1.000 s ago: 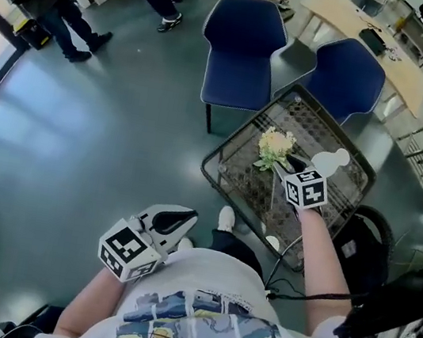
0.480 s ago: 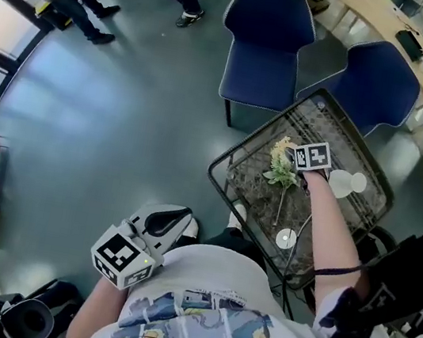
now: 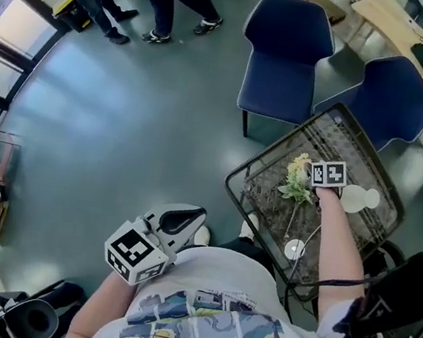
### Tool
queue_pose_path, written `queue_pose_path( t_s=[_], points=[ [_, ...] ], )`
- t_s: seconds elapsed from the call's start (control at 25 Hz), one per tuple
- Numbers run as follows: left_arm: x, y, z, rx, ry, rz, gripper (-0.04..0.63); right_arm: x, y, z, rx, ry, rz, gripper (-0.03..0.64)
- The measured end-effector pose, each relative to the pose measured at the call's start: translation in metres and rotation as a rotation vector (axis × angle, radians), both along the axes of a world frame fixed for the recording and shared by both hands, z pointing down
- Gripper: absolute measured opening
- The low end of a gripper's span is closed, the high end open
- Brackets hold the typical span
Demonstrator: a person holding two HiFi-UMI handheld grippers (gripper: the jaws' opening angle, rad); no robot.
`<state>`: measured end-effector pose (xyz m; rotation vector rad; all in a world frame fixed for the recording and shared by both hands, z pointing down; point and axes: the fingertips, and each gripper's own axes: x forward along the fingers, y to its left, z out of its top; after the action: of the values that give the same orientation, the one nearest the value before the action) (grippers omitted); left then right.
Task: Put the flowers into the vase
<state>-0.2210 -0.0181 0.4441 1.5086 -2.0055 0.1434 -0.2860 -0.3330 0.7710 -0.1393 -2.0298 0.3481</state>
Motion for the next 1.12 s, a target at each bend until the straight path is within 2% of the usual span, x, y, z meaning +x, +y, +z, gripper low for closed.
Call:
queue_pose_path(
  t_s=[0.28,0.72,0.92,1.12],
  points=[
    [0.003,-0.013,-0.001,0.052,-0.012,0.141,0.009,0.015,0.009,-0.084,0.080,-0.226,0.038,0.058],
    [0.020,-0.041,-0.013,0.127,0.005,0.404,0.009,0.055,0.007,-0.296,0.327,-0.603,0.134,0.054],
    [0.045,-0.067,-0.011,0.147,0.010,0.509,0.009,0.101,-0.033,-0.381,0.475,-0.744,0.230,0.054],
    [0.062,-0.096,-0.006,0.157,0.014,0.551,0.009,0.149,-0.099,-0.427,0.670,-0.800,0.324,0.054]
  ],
)
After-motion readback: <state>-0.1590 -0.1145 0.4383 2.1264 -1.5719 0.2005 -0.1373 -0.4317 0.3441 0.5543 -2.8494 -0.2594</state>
